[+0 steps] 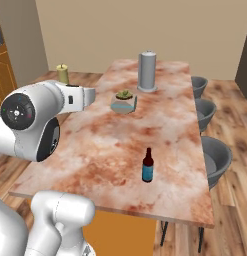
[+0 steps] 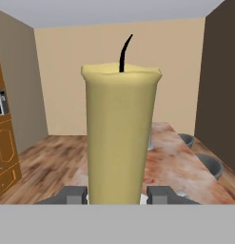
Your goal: Get the candle and the beer from the cabinet and move them to the dining counter.
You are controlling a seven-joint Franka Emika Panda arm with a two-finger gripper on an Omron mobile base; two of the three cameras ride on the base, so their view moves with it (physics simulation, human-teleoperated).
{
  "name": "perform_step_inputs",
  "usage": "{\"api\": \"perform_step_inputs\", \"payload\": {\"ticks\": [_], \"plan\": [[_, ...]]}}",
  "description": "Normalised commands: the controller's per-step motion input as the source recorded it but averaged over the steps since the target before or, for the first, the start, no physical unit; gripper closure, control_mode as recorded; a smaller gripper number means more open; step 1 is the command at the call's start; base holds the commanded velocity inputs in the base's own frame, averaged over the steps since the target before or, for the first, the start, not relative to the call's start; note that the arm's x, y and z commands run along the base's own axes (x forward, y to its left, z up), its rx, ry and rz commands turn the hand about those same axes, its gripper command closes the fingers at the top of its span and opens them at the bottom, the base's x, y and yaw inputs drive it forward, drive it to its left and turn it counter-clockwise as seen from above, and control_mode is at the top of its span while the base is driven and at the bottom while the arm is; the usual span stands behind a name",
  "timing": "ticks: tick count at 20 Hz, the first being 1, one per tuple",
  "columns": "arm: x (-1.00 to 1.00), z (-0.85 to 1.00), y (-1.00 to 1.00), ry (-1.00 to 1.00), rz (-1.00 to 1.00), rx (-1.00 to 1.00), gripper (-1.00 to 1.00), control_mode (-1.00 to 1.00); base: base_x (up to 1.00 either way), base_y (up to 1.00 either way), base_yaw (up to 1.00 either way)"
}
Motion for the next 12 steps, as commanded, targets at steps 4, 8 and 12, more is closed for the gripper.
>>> {"api": "perform_step_inputs", "payload": {"ticks": [4, 8, 12], "plan": [[0.0, 0.0, 0.0, 0.0, 0.0, 0.0, 1.0, 1.0, 0.0, 0.0, 0.0], [0.0, 0.0, 0.0, 0.0, 0.0, 0.0, 1.0, 1.0, 0.0, 0.0, 0.0], [0.0, 0.0, 0.0, 0.0, 0.0, 0.0, 1.0, 1.0, 0.0, 0.0, 0.0]]}}
